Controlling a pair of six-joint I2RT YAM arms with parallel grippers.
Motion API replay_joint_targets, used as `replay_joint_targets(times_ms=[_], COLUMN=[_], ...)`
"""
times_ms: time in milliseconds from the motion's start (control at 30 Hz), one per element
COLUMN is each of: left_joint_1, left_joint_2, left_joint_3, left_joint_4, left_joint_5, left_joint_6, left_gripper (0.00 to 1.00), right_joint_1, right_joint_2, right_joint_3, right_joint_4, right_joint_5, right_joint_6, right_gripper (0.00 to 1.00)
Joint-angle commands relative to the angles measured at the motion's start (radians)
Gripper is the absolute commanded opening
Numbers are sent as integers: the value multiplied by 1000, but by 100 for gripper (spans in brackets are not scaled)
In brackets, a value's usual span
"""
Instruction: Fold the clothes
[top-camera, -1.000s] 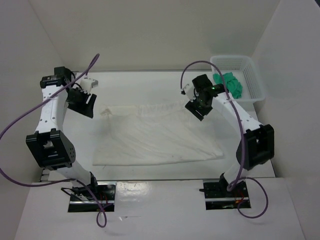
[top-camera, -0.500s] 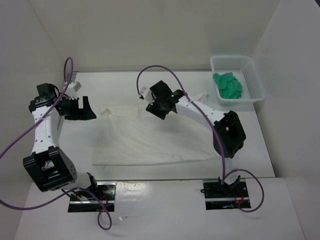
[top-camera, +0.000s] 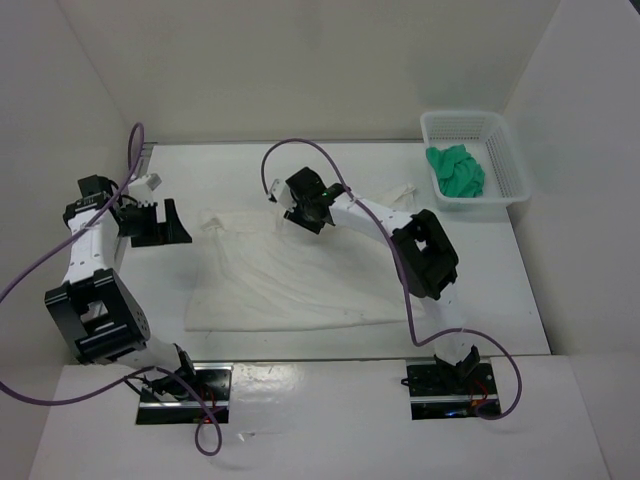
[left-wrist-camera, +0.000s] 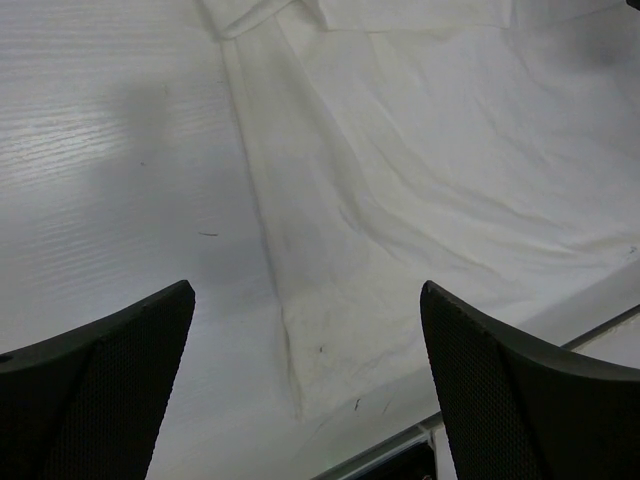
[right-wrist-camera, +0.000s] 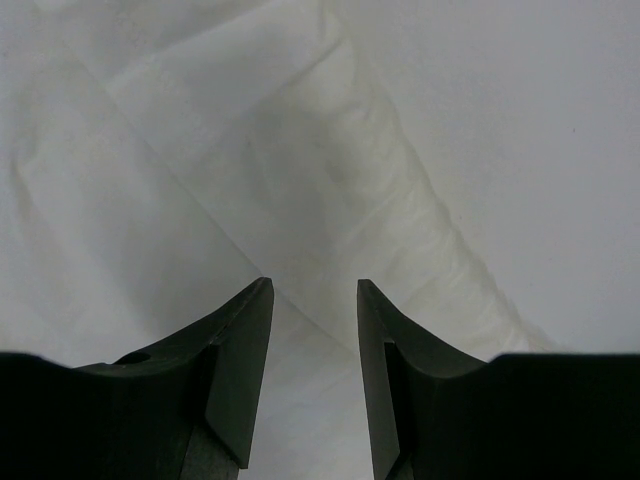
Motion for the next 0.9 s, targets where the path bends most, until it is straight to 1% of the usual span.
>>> replay_joint_targets(times_ms=[0,67,200,233,267,333,433,567,700,867], left_joint_1=[2,-23,-186,-270,-308,-396,-466,-515,-515,-526], left_joint_2=[27,50,76,76,61,40,40,53,116,208], left_joint_3=[-12,-13,-37,-37,-48,-59,-84,-147,-148,-138], left_joint_4=[2,2,-20,-10,-10,13,13,51,63,74], left_joint_5=[25,-15,-148,-229,-256,-300,-316,-400,-442,-433], left_joint_6=[-5,-5,10,10,10,10,20,-22,-86,-111], left_gripper=[99,99,97,95,95,95,95,95,95,95], right_joint_1=[-1,-1,-1,-1,-1,-1,-26,-58,-67,-86], right_joint_2=[4,16,16,16,5,5,14,23,33,33], right_joint_3=[57,66,66,57,48,48,66,66,77,86], right_joint_4=[50,50,50,60,60,69,70,70,70,79], right_joint_5=[-8,-8,3,3,3,12,3,-10,-10,-26], right_joint_6=[-7,-7,-7,-18,-18,-18,-18,-9,-9,0], right_gripper=[47,47,47,47,47,47,47,47,47,47])
